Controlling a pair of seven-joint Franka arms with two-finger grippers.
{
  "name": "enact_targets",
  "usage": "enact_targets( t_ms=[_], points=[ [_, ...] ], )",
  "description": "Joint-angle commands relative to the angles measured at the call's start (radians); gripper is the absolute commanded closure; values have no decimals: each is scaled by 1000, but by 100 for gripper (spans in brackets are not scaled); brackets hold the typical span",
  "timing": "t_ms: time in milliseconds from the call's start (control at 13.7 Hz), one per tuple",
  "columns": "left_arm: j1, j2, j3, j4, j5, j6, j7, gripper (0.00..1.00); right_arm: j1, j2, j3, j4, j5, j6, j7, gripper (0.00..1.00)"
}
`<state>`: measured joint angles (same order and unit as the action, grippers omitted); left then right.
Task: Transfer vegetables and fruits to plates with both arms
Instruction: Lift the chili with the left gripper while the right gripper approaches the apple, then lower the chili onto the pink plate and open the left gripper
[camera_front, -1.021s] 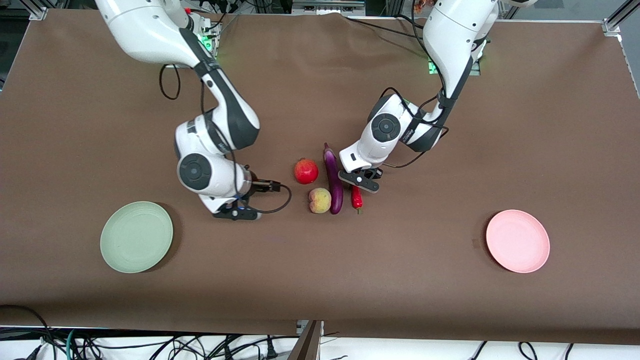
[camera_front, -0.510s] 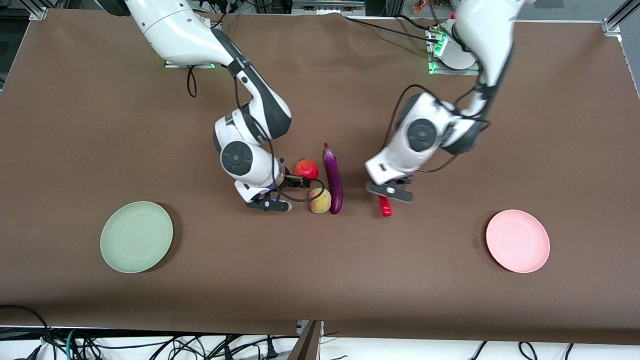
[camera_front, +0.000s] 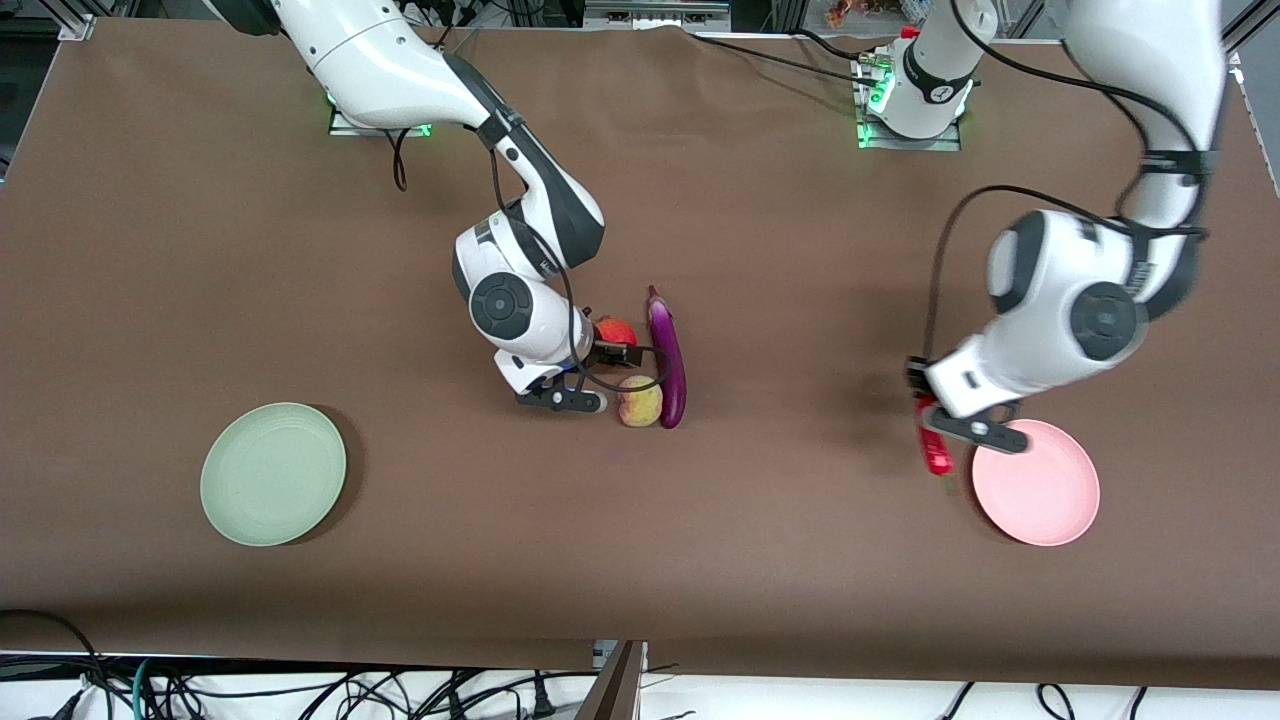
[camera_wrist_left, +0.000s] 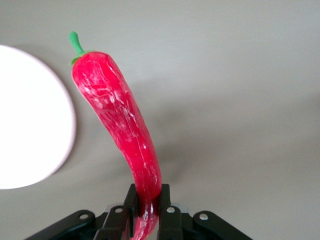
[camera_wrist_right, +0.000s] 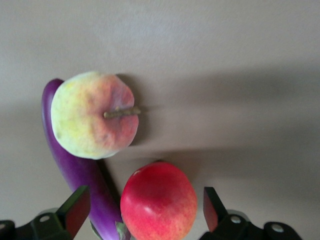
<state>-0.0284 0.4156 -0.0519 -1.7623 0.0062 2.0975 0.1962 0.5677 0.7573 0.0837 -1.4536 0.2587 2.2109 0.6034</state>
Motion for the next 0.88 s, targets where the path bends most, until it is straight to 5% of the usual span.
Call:
enact_targets(
  t_ms=[0, 438, 583, 802],
  points=[
    [114, 60, -19, 88, 63, -13, 89, 100, 27, 23, -9, 6, 10, 10, 7, 0],
    [222, 285, -20, 328, 57, 7, 267, 100, 29, 39, -9, 4, 8, 10, 3, 6],
    [220, 313, -20, 333, 57, 9, 261, 100, 29, 43, -9, 4, 11, 9, 7, 41],
    [231, 365, -20, 334, 58, 70, 281, 100, 29, 48, -9, 4, 10, 7, -2, 78]
  ],
)
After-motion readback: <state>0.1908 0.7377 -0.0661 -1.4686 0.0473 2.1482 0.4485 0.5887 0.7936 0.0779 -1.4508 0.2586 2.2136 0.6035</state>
